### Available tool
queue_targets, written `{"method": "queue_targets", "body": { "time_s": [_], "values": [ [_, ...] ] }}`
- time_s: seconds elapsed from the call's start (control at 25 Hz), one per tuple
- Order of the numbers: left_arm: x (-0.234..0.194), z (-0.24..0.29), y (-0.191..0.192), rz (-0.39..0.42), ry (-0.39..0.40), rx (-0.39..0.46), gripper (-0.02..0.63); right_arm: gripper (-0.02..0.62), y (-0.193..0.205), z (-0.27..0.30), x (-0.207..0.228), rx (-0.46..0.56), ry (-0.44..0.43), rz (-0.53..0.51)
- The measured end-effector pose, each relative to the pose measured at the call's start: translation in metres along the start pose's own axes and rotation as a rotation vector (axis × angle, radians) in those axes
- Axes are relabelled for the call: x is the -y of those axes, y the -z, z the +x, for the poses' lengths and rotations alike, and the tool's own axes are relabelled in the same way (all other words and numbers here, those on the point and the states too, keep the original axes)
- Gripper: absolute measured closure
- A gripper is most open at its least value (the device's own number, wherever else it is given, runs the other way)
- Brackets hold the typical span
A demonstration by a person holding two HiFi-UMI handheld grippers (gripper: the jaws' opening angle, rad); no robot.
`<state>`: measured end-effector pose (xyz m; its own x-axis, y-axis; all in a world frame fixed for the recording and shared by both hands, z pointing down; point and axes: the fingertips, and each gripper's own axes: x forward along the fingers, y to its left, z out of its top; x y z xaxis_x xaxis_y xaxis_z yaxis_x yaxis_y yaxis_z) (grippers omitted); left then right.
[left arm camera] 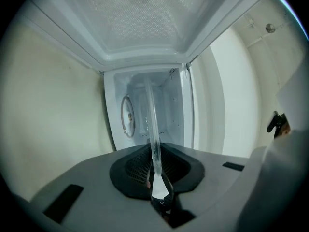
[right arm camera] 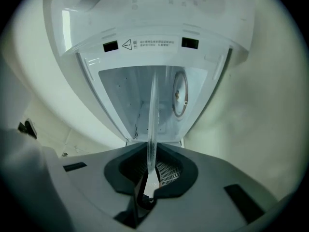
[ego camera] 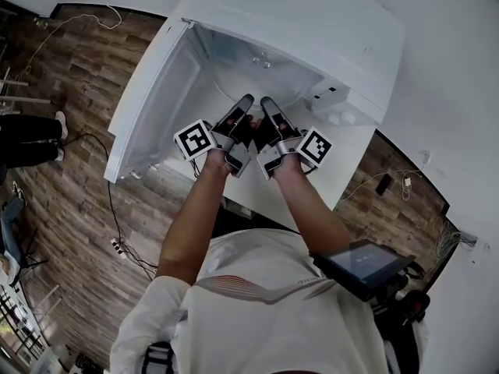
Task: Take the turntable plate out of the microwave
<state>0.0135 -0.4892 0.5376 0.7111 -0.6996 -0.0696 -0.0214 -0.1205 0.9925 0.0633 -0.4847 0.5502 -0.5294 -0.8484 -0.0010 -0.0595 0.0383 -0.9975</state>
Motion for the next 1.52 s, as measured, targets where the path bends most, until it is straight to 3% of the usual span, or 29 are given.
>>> {"method": "queue_targets", "body": {
  "time_s": [0.24, 0.6, 0.8, 1.52],
  "values": [
    [0.004, -0.028, 0.016, 0.004, -0.012, 0.054, 0.551, 0.558, 0.022, -0.020, -0.005, -0.061, 0.002, 0.007],
    [0.021, -0.039, 0.019, 0.003, -0.006, 0.060, 0.549, 0.558, 0.033, -0.027, -0.019, -0.069, -0.005, 0.015],
    [0.046, -0.103, 0.051, 0.018, 0.039, 0.035, 0.549, 0.558, 0.089, -0.076, -0.041, -0.040, -0.025, -0.009],
    [0.126, -0.239, 0.150, 0.060, 0.109, -0.003, 0.549, 0.558, 0.198, -0.212, -0.108, 0.008, -0.077, -0.068]
  ]
}}
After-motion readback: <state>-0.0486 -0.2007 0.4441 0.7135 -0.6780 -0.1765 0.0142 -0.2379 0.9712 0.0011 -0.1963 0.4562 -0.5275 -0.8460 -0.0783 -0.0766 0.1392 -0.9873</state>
